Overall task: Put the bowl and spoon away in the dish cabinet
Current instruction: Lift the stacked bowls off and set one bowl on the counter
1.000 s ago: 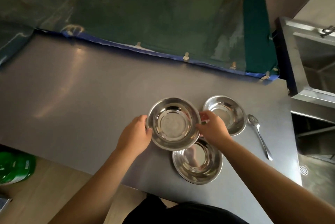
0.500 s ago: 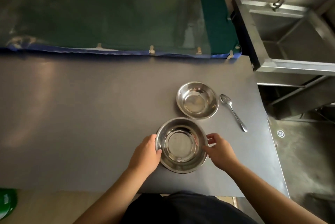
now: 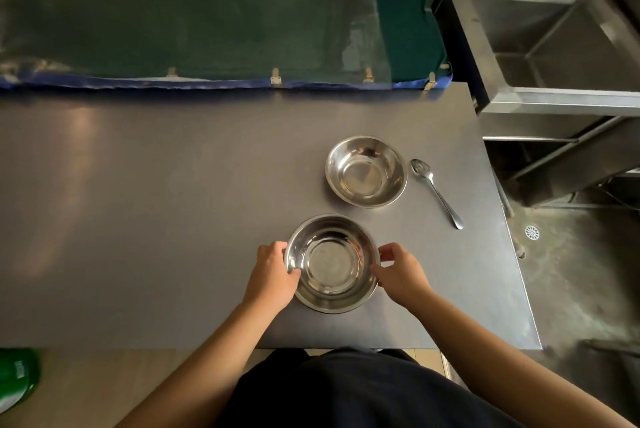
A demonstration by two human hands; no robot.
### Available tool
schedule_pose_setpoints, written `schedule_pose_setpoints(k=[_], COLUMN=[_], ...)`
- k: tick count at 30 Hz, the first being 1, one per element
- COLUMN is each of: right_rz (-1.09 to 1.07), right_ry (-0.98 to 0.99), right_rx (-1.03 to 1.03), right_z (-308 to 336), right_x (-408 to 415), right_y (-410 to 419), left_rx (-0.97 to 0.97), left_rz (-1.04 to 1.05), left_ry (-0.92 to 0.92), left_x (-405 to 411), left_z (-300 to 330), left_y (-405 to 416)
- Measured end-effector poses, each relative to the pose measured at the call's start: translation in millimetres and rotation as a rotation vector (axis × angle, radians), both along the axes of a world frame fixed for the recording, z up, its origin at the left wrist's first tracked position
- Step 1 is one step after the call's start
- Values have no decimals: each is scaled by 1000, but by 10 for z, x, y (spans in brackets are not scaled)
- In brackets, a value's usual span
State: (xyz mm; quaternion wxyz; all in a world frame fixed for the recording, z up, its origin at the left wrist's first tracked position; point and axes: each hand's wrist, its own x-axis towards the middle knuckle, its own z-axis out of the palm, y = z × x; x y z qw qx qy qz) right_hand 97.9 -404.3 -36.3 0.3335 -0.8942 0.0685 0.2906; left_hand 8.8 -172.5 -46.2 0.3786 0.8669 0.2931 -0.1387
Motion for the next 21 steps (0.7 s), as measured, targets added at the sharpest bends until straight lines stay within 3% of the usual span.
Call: schedule_pose_setpoints(k=[7,14,21], right_rz=[-73,-76,-118], right_ry=[79,69,-16], right_rx=[71,143,279], right_z=[1,138,497], right_x=[25,126,490], right_y=[19,38,86], left_rx=[-153,-164,-144], left_rz=[116,159,212], left_ry=[-15,-50,-204], left_x=[100,220,537], left_z=[-56,115,497], left_y=[15,123,248])
